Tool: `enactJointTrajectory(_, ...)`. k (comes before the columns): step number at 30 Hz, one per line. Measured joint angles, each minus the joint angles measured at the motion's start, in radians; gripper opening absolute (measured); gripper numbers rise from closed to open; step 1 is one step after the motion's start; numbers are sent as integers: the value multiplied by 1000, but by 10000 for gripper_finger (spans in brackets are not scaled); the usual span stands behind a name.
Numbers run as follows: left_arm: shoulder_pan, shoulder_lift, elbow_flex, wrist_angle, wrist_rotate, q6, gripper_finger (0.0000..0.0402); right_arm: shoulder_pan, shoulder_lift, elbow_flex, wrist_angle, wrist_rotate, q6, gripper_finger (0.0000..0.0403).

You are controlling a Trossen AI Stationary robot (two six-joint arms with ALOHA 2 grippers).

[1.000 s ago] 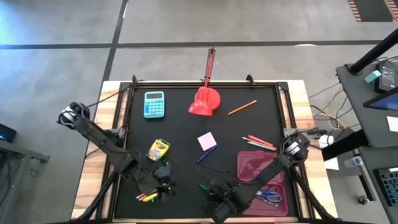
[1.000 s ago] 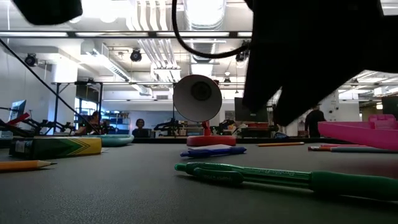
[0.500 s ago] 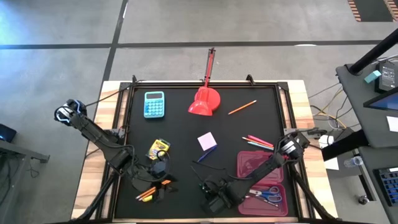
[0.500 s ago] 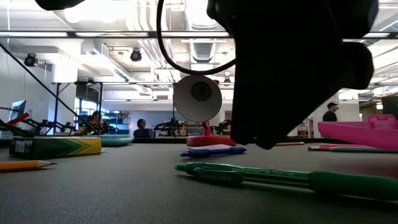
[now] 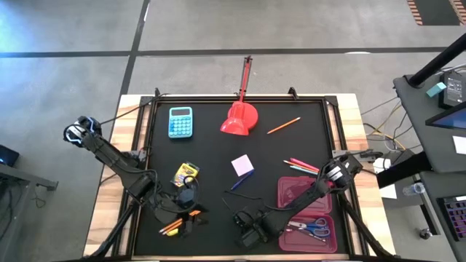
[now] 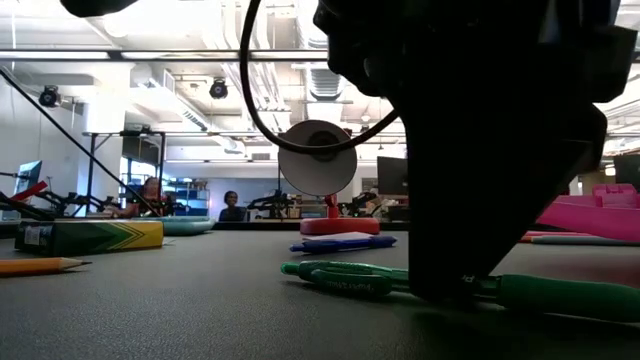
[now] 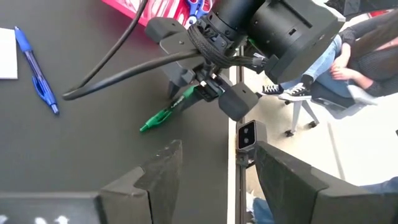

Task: Pack school essentials
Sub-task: Put the green pen into the pink supply box

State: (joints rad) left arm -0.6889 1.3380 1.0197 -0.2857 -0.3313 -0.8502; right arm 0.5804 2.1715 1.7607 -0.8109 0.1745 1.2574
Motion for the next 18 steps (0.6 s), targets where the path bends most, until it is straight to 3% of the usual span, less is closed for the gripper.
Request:
enactJointTrajectory(9, 0, 0, -6, 0, -19, 0, 184, -1, 5, -1, -23, 1, -16, 21)
enactJointTrajectory(18, 0, 0, -10, 0, -19, 0, 184, -3, -22, -4, -27, -28, -15, 16)
